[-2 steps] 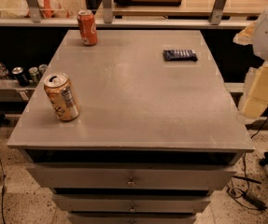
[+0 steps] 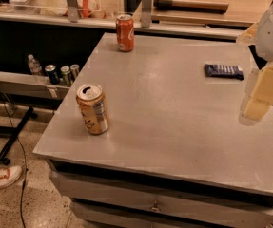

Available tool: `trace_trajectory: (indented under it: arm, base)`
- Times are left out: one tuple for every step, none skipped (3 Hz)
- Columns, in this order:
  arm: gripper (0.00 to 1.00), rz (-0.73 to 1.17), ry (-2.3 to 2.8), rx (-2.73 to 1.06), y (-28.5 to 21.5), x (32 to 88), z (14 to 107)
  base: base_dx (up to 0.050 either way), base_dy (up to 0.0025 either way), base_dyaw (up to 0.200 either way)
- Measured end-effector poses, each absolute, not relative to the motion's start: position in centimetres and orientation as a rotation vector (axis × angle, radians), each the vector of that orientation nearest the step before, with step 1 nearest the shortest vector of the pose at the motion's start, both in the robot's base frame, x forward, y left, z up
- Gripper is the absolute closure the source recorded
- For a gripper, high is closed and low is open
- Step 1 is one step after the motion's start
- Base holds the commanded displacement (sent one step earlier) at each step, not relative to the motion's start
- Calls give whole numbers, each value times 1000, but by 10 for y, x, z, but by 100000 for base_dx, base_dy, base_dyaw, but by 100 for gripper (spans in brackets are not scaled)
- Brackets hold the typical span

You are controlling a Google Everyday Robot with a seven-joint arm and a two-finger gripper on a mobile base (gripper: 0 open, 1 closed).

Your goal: Move rxbar blueberry near coke can

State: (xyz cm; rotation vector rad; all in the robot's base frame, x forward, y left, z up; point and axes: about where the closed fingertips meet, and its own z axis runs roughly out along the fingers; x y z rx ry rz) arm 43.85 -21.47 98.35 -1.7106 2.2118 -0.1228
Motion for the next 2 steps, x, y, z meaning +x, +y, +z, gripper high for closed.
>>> trace_trajectory:
  arm:
    - [0, -123, 2212, -1711, -215, 438, 983]
    - [0, -142, 2213, -1704, -227, 465, 976]
  base:
    - [0, 0, 0]
    - [0, 0, 0]
